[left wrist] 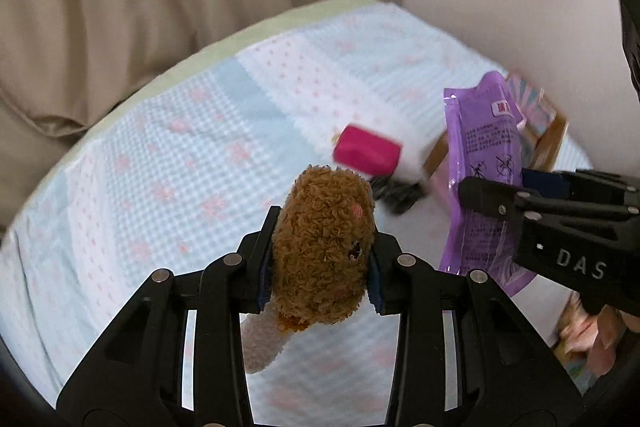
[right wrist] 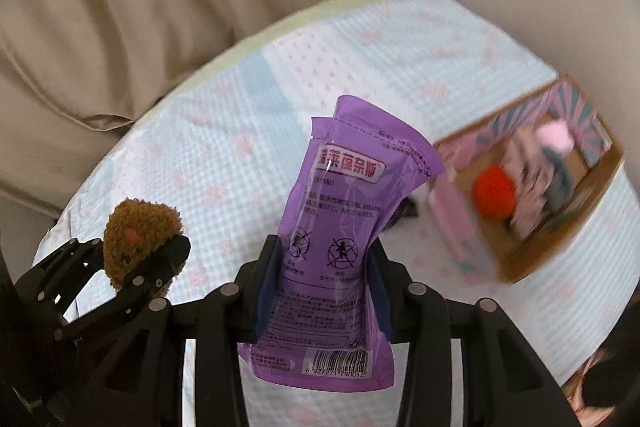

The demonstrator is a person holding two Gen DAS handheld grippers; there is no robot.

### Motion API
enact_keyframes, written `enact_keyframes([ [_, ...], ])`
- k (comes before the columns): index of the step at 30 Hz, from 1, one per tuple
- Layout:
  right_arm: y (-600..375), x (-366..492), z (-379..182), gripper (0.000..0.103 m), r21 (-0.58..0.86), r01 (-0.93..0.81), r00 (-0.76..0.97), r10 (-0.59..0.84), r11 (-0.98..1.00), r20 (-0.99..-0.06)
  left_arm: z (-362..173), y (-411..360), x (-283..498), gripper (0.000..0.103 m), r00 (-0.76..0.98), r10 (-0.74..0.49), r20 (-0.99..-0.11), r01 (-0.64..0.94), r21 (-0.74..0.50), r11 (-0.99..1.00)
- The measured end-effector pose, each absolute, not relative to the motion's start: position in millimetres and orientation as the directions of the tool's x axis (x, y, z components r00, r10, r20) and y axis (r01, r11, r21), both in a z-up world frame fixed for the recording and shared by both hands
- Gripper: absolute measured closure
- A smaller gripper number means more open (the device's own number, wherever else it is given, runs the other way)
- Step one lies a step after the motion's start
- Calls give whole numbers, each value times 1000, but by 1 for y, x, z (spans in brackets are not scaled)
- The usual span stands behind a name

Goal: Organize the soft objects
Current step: 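Carry the plush toy and purple packet over the box and open both tools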

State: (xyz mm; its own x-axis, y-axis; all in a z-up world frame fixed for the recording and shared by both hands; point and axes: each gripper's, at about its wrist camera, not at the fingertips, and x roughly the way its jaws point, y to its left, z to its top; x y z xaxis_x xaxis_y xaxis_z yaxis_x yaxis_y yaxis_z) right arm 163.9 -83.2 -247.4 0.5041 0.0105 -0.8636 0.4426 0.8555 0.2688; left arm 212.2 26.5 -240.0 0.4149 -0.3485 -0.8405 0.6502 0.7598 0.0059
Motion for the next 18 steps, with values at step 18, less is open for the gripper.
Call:
enact_keyframes([
  [18,-272,116,-158,65,295,160,552,162,942,-818,-170,-137,152,70,450,-414,-792,468,-186,864],
])
